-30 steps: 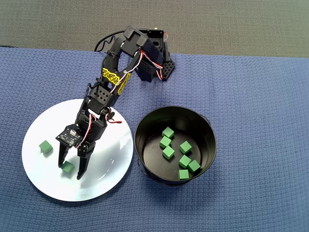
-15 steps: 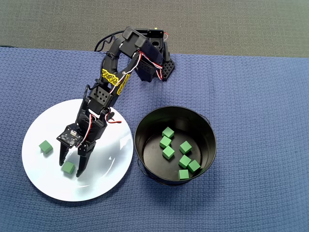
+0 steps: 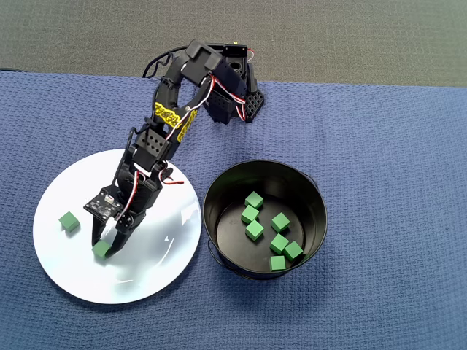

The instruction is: Pick up the green cubes from the white plate and place them in the black recipient

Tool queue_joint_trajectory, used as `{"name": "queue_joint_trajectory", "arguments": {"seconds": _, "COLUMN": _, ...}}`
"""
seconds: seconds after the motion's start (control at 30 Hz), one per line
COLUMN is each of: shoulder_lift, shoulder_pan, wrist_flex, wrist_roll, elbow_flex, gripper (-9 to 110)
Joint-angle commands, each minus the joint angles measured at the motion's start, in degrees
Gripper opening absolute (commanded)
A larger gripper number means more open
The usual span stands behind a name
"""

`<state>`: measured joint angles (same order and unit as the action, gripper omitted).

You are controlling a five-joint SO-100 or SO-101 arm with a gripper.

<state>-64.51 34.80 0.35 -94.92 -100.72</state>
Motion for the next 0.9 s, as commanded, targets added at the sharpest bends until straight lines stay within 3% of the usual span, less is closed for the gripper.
{"name": "queue_joint_trajectory", "arguments": {"seconds": 0.0, "shoulder_lift": -15.38, "shoulder_pan": 0.18, "wrist_flex": 9.76, "wrist_roll": 6.24, "elbow_flex": 0.35, "gripper": 0}}
{"name": "queue_joint_trajectory", "arguments": {"seconds": 0.27, "shoulder_lift": -41.66, "shoulder_pan": -5.1, "wrist_flex": 42.19, "wrist_roll": 23.38, "elbow_flex": 1.76, "gripper": 0}}
{"name": "queue_joint_trajectory", "arguments": {"seconds": 0.47, "shoulder_lift": -51.15, "shoulder_pan": -18.37, "wrist_flex": 64.95, "wrist_roll": 42.28, "elbow_flex": 7.56, "gripper": 0}}
{"name": "queue_joint_trajectory", "arguments": {"seconds": 0.67, "shoulder_lift": -51.15, "shoulder_pan": -37.88, "wrist_flex": 67.41, "wrist_roll": 60.38, "elbow_flex": 6.86, "gripper": 0}}
{"name": "queue_joint_trajectory", "arguments": {"seconds": 0.83, "shoulder_lift": -44.82, "shoulder_pan": -50.89, "wrist_flex": 64.07, "wrist_roll": 68.47, "elbow_flex": 5.54, "gripper": 0}}
{"name": "queue_joint_trajectory", "arguments": {"seconds": 0.87, "shoulder_lift": -43.59, "shoulder_pan": -52.38, "wrist_flex": 63.81, "wrist_roll": 68.91, "elbow_flex": 5.8, "gripper": 5}}
